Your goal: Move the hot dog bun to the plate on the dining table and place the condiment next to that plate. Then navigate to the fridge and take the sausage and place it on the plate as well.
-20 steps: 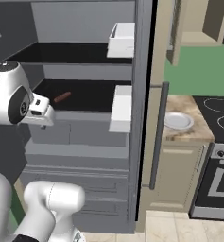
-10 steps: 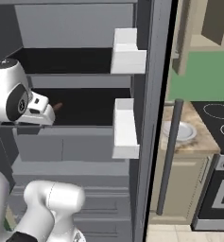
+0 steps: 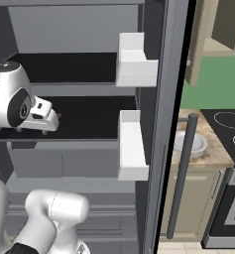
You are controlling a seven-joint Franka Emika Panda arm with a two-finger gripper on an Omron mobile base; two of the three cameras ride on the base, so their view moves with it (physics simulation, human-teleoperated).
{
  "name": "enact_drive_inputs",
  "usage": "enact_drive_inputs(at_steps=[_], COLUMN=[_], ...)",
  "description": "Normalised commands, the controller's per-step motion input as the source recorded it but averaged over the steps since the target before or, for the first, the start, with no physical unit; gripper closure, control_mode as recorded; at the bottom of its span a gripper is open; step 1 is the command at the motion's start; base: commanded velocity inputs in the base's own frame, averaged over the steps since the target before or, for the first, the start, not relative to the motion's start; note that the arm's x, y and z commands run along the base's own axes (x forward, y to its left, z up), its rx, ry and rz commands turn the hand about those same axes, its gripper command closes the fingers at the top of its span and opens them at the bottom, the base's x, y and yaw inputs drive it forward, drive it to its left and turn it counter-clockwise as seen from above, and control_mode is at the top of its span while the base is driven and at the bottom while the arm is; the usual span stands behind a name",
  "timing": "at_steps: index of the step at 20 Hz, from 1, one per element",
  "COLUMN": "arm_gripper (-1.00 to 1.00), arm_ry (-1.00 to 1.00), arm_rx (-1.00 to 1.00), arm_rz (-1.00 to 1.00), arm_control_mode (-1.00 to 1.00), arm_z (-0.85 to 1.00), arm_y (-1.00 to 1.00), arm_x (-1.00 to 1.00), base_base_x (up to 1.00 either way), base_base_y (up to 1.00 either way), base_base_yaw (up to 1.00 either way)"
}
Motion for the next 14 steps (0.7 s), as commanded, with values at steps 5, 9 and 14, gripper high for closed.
enact_drive_inputs(at_steps=[5,9,14], arm_gripper=[-1.0,-1.0,-1.0], arm_ry=[-0.04,-0.11,-0.09], arm_rx=[0.0,0.0,0.0], arm_rz=[0.0,0.0,-0.01], arm_control_mode=[-1.0,-1.0,-1.0], arm_z=[-0.01,-0.11,-0.24], arm_y=[0.31,0.32,0.34], arm_x=[0.32,0.41,0.5], base_base_x=[0.0,0.0,0.0], base_base_y=[0.0,0.0,0.0], base_base_yaw=[0.0,0.0,0.0])
